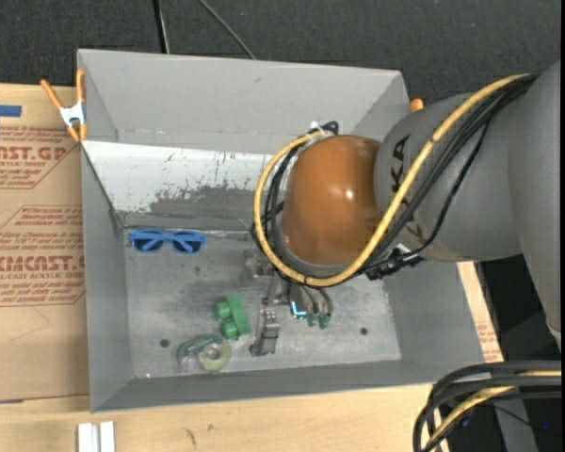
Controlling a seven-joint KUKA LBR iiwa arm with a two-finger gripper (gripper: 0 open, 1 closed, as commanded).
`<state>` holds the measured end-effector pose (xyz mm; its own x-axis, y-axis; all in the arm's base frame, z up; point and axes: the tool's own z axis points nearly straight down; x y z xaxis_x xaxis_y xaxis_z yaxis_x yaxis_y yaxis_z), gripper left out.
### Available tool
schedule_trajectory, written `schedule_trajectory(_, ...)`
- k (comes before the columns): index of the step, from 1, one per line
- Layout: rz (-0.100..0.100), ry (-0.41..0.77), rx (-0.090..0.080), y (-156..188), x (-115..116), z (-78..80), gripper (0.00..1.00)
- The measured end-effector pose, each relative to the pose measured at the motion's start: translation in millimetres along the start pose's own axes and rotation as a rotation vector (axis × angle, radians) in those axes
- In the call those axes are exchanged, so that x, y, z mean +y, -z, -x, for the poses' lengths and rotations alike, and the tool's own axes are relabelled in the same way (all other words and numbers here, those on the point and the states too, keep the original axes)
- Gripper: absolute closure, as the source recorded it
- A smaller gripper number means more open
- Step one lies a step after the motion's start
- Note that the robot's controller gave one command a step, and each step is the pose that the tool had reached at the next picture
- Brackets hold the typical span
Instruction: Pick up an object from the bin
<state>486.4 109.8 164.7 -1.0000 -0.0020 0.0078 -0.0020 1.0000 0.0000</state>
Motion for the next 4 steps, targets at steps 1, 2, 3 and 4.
schedule_trajectory(1,-0.001,0.459,-0.01,-95.7,35.3,7.1,0.0)
schedule_trajectory(2,-0.001,0.457,-0.008,-95.1,34.7,6.6,1.0)
schedule_trajectory(3,0.0,0.457,-0.011,-94.9,35.1,7.3,0.0)
schedule_trajectory(4,-0.003,0.419,-0.01,-94.1,4.8,30.8,0.0)
